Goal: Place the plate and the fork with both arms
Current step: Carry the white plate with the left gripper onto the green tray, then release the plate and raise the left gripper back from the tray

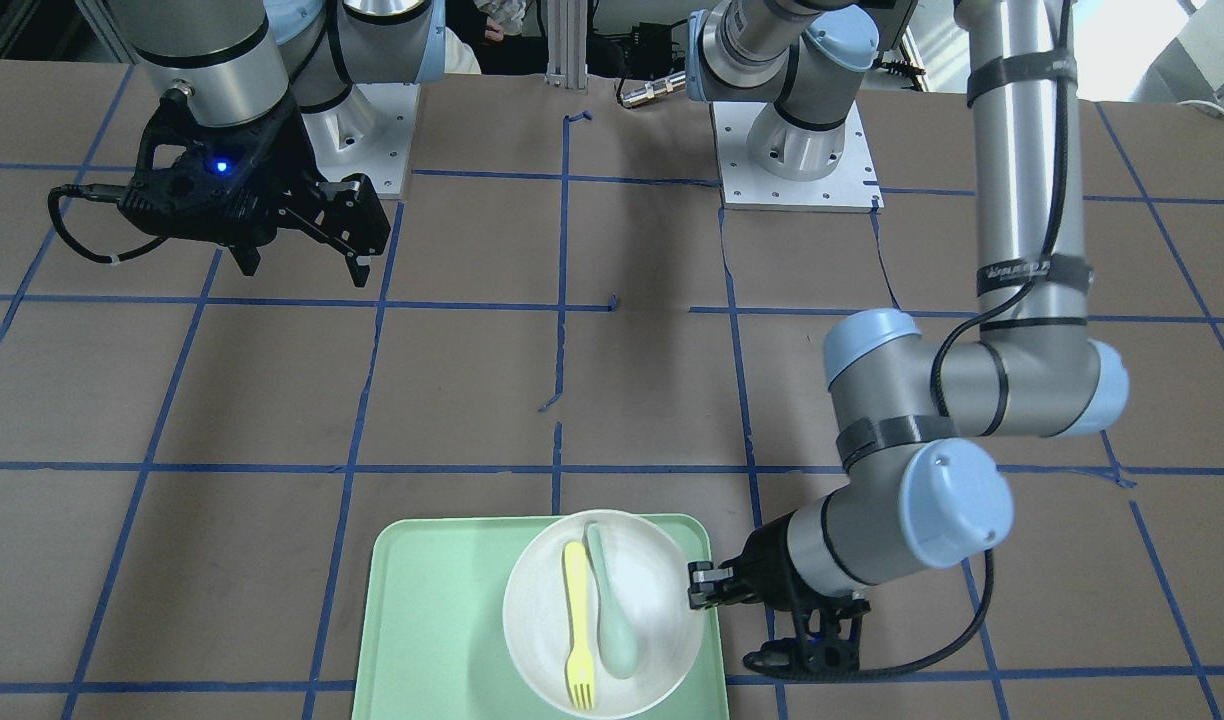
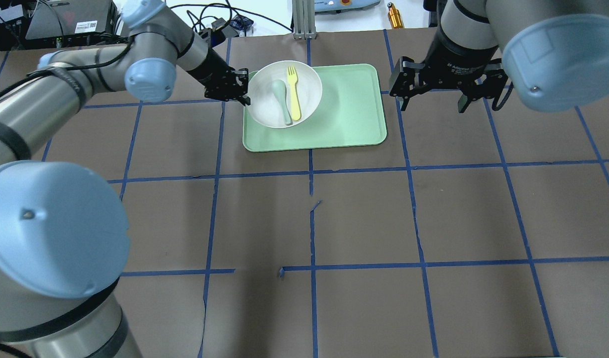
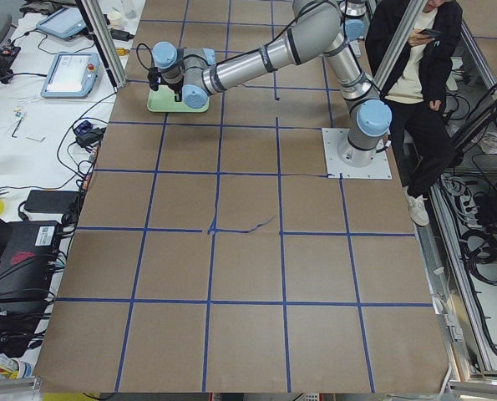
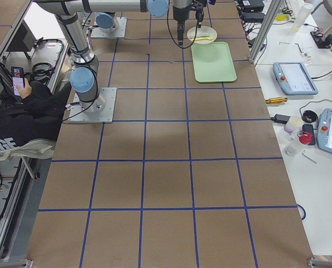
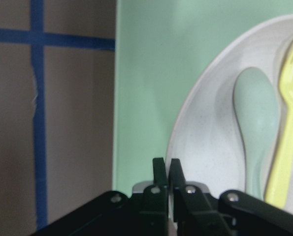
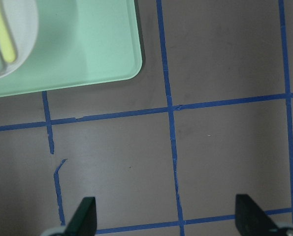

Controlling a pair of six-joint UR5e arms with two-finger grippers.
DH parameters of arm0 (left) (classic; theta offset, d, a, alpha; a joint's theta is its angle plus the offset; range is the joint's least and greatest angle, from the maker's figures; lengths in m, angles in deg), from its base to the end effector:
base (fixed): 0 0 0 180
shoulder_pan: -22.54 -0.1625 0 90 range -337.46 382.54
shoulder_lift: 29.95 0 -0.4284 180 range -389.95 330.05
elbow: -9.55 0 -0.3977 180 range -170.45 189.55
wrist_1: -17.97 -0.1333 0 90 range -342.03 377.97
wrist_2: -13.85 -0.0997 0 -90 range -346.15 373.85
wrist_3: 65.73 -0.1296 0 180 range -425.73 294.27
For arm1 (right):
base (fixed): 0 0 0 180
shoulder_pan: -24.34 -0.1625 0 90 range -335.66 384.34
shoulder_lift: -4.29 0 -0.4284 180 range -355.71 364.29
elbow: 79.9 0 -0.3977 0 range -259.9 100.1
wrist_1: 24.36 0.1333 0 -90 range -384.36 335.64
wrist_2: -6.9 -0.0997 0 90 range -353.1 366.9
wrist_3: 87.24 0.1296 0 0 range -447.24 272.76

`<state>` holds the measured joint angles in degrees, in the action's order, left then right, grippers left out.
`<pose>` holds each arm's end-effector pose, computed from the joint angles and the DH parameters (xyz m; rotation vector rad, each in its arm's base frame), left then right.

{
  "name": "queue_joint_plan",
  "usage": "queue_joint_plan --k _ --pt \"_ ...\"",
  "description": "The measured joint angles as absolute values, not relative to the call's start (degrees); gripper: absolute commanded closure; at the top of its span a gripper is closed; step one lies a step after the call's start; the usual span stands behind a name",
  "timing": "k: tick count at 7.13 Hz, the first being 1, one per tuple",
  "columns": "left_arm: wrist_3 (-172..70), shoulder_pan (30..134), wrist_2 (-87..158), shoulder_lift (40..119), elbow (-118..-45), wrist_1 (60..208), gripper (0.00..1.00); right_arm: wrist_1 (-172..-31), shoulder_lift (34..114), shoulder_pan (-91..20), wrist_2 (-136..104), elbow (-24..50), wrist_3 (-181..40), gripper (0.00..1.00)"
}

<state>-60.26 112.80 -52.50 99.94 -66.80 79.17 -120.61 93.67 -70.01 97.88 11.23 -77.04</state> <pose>-0.1886 -0.7355 0.2012 0.1112 -2.7248 0.0323 0.1695 -0.5003 0.4574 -0.1609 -3.1279 0.1255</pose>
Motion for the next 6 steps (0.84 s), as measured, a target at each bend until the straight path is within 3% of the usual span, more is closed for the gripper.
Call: queue_joint_plan --k 2,3,4,5,6 --pt "-56.63 115.63 -53.36 105.01 -62.53 76.85 1.0 -120.61 93.62 -70.04 97.87 11.24 -77.04 0.0" --pt "-56.77 116.12 -53.52 105.93 -62.21 76.43 0.9 -120.6 93.6 -70.05 97.88 11.24 -77.04 0.0" --pt "-57.1 116.52 -53.6 106.22 -62.33 76.28 0.09 -120.61 93.59 -70.04 97.9 11.24 -77.04 0.0" --pt "-57.12 116.84 -53.66 105.97 -62.95 76.0 0.0 -120.6 93.58 -70.03 97.89 11.24 -77.04 0.0" --pt "-57.1 116.91 -53.75 105.02 -64.54 74.2 0.0 -120.63 93.58 -70.03 97.87 11.24 -77.04 0.0"
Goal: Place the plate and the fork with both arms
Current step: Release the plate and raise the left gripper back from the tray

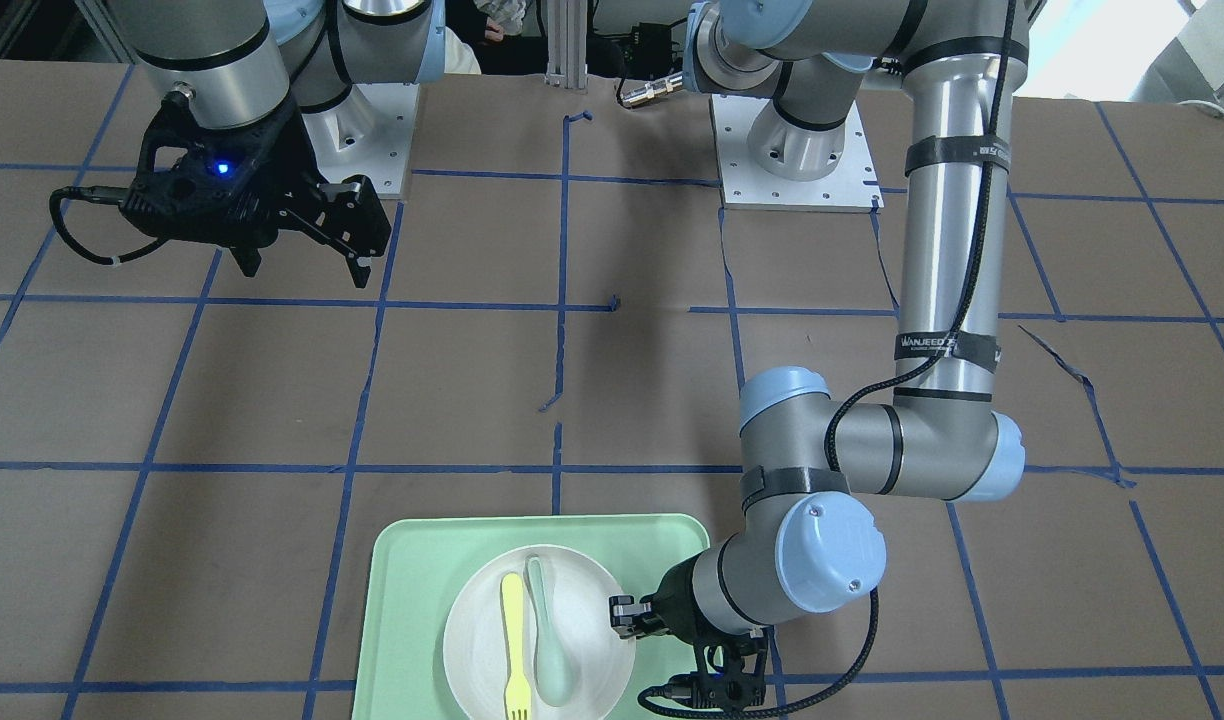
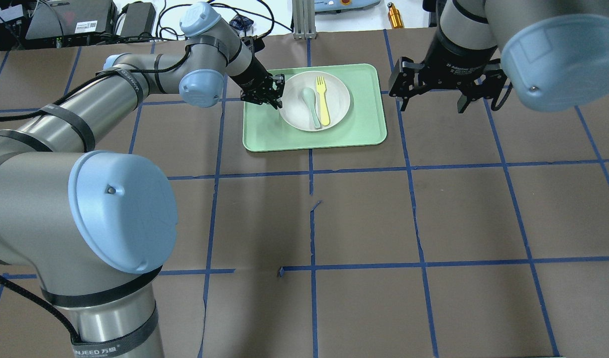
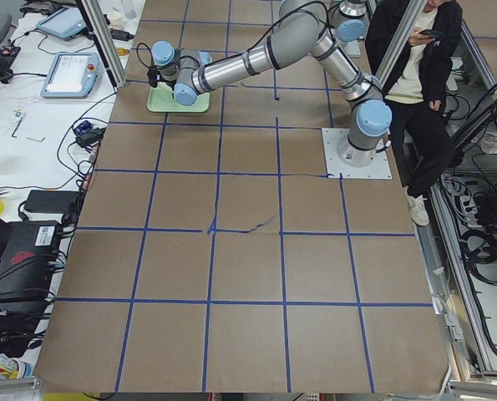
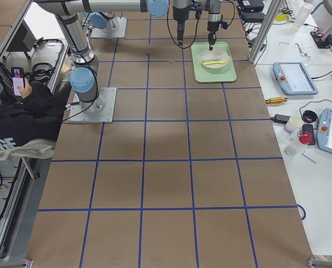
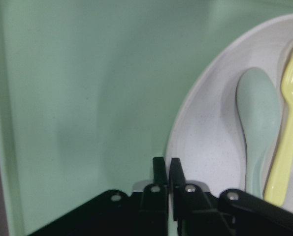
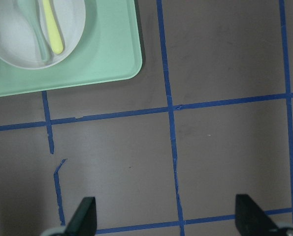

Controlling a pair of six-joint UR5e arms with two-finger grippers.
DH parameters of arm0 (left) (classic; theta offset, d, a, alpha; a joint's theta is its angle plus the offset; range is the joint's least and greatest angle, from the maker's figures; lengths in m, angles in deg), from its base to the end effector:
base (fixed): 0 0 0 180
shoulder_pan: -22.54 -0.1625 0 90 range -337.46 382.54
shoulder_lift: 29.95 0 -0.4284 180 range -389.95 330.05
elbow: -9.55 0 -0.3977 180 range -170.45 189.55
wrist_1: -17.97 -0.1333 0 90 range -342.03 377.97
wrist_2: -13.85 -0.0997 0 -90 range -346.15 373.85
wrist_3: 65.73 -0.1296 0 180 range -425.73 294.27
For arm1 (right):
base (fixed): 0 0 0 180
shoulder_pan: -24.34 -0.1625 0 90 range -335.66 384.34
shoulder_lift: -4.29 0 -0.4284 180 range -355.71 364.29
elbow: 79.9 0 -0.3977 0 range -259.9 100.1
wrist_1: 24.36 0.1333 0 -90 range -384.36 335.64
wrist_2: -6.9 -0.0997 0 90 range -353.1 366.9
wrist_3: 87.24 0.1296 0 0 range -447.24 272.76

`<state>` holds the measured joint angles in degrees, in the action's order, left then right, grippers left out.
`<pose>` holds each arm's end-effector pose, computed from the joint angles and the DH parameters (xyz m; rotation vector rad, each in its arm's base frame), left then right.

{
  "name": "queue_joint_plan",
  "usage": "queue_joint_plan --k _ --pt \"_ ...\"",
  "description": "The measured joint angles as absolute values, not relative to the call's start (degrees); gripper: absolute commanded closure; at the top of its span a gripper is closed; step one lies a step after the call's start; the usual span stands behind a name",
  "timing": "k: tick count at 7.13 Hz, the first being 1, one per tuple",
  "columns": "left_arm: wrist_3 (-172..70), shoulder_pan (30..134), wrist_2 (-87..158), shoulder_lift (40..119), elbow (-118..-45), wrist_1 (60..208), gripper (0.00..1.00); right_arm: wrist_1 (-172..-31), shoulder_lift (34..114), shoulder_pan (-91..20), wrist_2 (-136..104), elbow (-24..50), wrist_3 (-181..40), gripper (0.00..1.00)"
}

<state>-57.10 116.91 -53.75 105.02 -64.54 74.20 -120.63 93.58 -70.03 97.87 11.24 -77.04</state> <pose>-0.2400 -0.7435 0.1612 0.0796 -2.7426 0.0506 0.1698 -0.5007 0.4565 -0.1603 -3.1281 0.1233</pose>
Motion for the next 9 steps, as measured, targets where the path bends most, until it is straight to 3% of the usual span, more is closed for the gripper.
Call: queue_joint_plan --k 2,4,9 --pt "-57.24 116.12 -56.62 99.16 -70.57 70.29 0.0 -120.63 93.58 -70.05 97.87 11.24 -77.04 0.0" --pt "-58.03 114.46 -64.34 89.25 -74.35 76.92 0.0 -120.66 93.57 -70.05 97.89 11.24 -77.04 0.0" --pt "-61.03 114.48 -73.11 68.31 -75.21 98.02 0.0 -120.69 93.5 -70.05 98.02 11.24 -77.02 0.0"
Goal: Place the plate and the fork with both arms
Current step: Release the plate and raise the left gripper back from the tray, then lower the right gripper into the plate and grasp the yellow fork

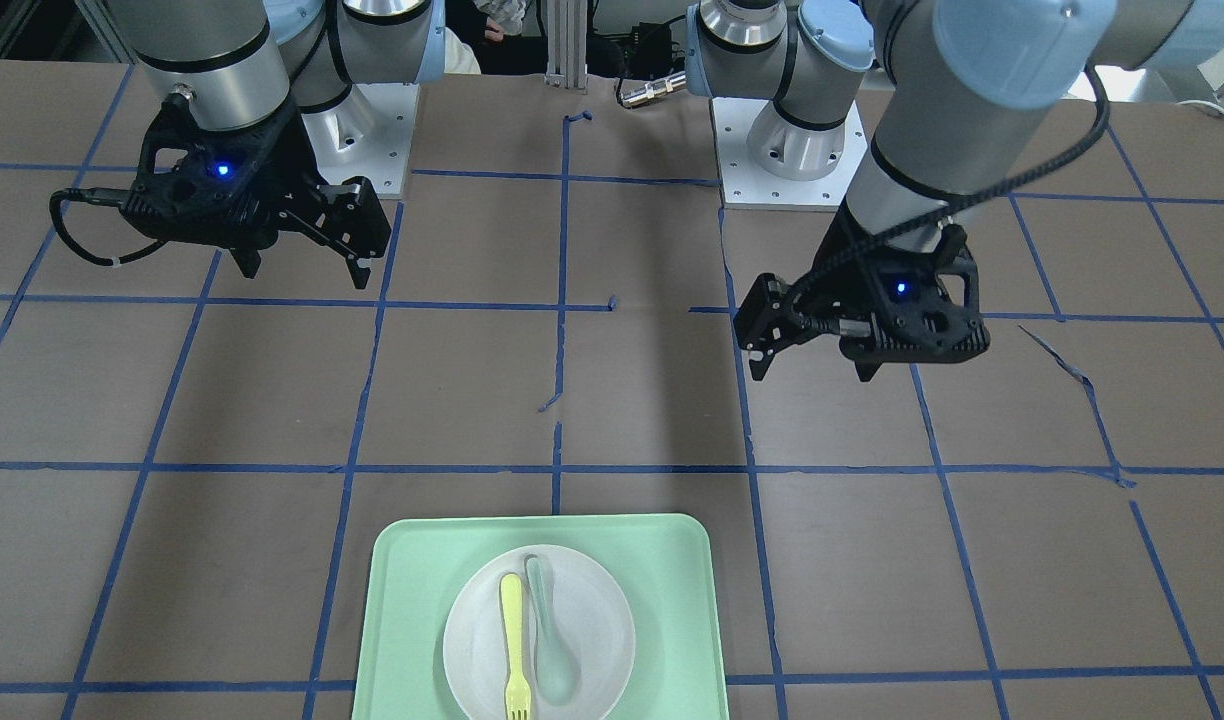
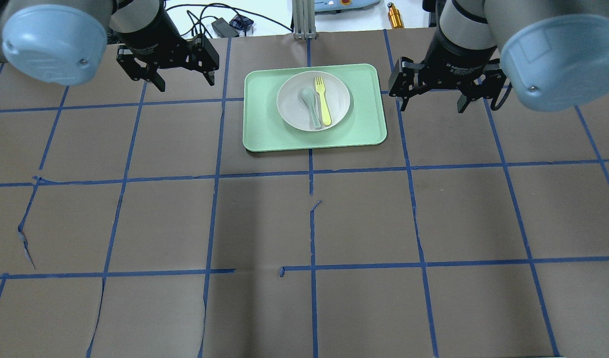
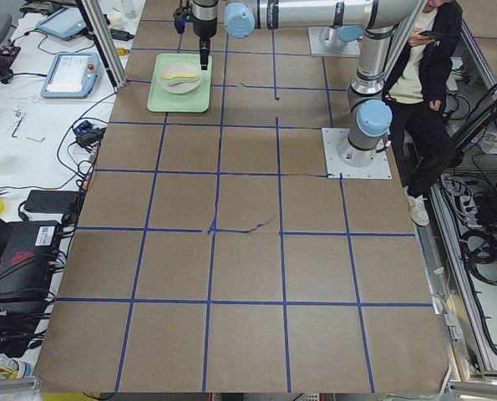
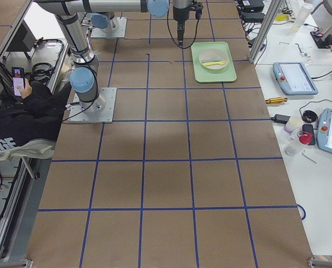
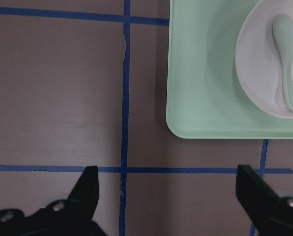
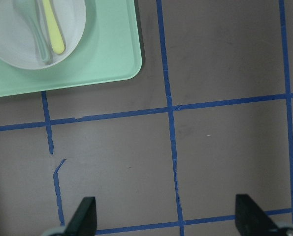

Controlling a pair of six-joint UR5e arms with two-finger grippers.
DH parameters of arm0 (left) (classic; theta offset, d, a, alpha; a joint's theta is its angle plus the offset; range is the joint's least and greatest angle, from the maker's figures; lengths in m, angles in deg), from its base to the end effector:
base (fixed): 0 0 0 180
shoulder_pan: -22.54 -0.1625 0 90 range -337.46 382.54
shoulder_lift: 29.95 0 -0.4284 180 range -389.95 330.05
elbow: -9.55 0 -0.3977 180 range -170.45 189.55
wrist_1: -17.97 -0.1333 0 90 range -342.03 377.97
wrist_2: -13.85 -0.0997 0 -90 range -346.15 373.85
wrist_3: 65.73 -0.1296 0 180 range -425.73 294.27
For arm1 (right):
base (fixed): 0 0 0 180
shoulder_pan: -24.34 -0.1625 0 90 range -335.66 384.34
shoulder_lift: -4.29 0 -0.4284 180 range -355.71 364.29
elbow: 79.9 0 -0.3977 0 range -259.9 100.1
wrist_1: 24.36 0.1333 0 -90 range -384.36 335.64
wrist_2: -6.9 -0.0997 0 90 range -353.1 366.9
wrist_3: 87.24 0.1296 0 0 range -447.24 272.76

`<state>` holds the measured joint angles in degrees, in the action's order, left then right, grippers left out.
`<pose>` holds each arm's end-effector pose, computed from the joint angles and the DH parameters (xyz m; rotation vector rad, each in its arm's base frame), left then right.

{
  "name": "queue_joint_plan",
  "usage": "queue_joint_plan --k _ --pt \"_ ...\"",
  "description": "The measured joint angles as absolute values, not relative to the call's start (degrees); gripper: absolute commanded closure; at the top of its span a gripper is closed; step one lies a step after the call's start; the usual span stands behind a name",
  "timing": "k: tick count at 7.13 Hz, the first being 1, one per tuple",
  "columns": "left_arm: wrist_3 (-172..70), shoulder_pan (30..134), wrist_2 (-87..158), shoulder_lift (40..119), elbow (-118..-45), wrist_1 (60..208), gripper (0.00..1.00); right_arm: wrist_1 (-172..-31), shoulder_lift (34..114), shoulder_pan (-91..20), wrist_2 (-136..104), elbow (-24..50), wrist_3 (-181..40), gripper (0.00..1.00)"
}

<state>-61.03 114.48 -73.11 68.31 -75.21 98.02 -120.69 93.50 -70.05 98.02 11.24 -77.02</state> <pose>-0.1595 -0.5682 0.4491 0.0691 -3.0756 0.1812 0.1696 -0.5012 0.4559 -0.1603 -3.1254 0.1231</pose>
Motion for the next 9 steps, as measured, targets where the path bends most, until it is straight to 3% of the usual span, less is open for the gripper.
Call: queue_joint_plan --k 3,6,9 --pt "-60.45 114.7 -73.54 61.59 -80.06 100.1 0.0 -120.95 93.51 -70.05 98.13 11.8 -77.04 0.0" --pt "-60.62 114.66 -73.6 60.11 -81.68 99.89 0.0 -121.68 91.23 -70.24 98.33 10.66 -78.26 0.0" --pt "-60.8 114.65 -73.6 60.07 -81.93 99.89 0.0 -120.27 69.89 -73.93 96.54 -8.94 -80.22 0.0"
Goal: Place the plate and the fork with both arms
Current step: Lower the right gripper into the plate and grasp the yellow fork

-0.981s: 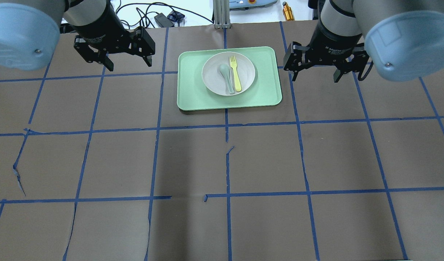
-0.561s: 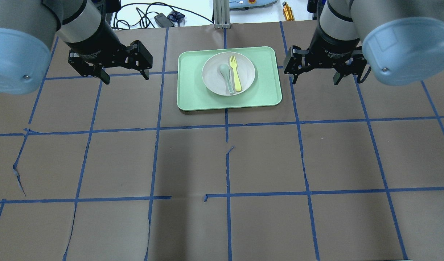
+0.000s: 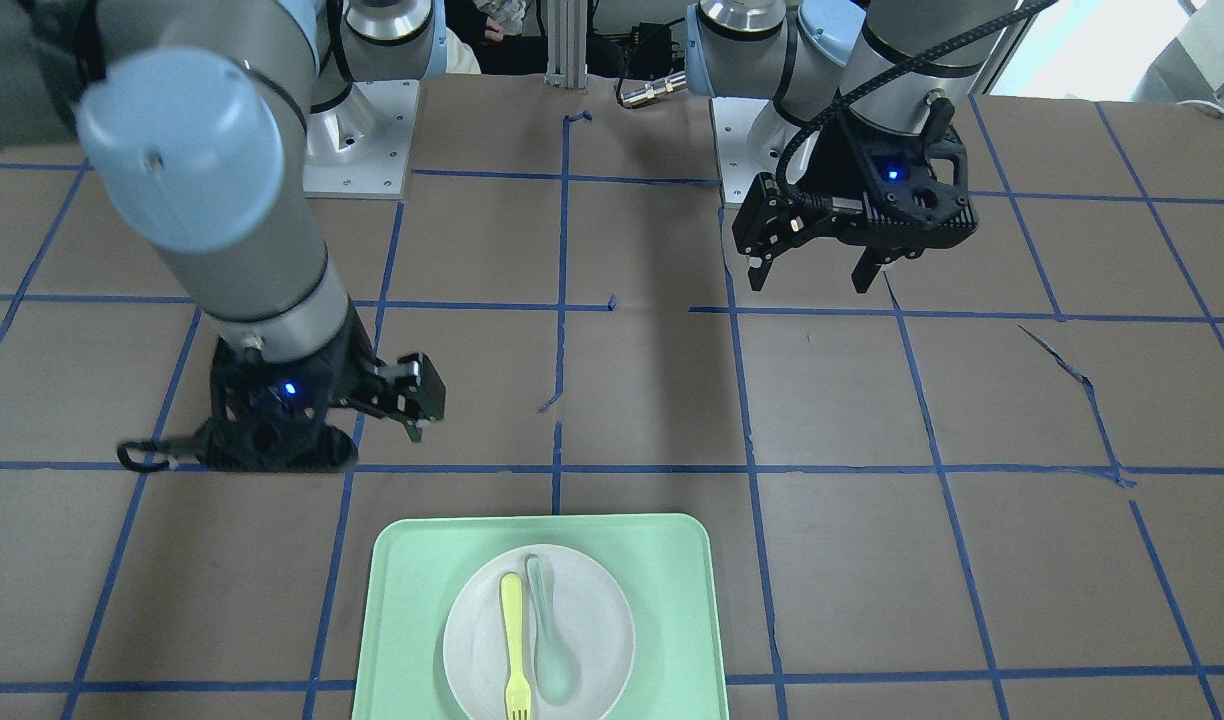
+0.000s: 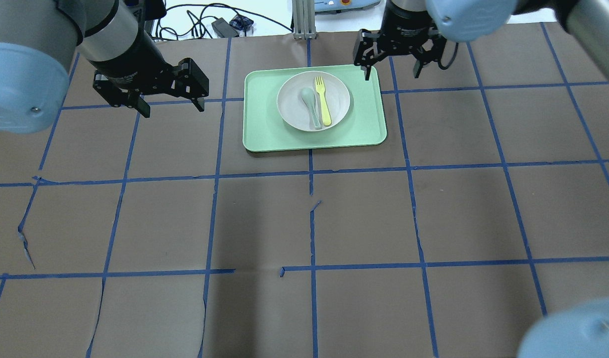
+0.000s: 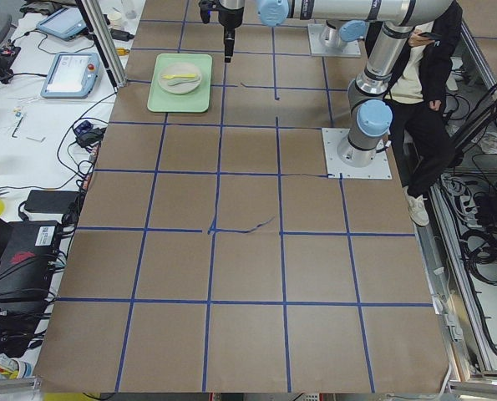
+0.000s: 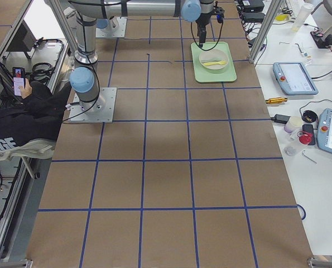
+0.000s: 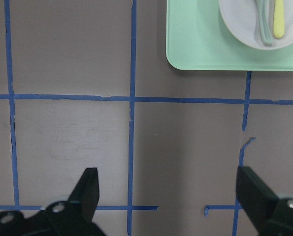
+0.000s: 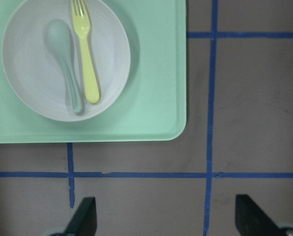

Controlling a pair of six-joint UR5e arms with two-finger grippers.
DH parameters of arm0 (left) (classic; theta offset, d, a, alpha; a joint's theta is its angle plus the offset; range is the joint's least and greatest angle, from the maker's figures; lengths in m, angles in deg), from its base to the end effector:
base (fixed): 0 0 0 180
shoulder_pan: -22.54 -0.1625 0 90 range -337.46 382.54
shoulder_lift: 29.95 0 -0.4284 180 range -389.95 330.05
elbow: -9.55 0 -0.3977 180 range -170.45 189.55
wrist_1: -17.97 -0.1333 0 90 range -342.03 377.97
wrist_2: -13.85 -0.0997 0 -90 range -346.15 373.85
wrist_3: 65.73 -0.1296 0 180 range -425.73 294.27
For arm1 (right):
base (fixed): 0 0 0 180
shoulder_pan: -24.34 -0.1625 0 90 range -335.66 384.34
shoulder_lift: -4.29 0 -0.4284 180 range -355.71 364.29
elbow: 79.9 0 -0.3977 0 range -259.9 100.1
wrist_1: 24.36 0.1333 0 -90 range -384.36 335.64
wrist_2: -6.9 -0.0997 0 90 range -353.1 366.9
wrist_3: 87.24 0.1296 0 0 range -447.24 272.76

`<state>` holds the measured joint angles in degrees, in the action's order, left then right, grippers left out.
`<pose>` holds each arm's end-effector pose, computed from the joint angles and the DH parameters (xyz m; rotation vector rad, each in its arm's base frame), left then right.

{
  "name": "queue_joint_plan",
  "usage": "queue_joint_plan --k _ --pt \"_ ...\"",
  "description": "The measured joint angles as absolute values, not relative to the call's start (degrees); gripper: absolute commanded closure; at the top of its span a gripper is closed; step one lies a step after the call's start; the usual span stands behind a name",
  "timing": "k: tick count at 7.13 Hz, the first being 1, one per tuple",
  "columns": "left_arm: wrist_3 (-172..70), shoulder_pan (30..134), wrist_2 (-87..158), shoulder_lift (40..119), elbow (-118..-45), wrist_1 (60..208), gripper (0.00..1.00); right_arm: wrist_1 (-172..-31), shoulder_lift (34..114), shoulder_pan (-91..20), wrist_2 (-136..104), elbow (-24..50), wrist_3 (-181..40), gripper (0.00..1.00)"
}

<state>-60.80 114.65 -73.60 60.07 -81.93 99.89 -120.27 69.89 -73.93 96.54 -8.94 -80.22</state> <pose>-0.1578 -0.5061 0.4633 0.0720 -3.0845 0.1728 0.2296 -0.6476 0.3869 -0.0342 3.1339 -0.0136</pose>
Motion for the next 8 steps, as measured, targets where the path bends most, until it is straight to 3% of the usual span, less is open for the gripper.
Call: queue_joint_plan --k 2,3,4,8 --pt "-60.85 114.65 -73.58 60.13 -81.98 99.89 0.0 -123.9 57.93 -77.77 96.31 -14.21 -81.14 0.0" --pt "-60.84 114.65 -73.54 60.13 -82.06 99.89 0.0 -126.44 53.97 -78.86 96.25 -14.68 -82.66 0.09" --pt "-60.83 114.65 -73.53 60.13 -82.14 99.89 0.0 -128.86 50.91 -79.26 96.21 -14.83 -84.63 0.41" --pt "-60.68 114.65 -73.52 60.05 -82.34 99.89 0.0 -136.93 47.52 -79.46 95.62 -15.24 -86.67 0.42"
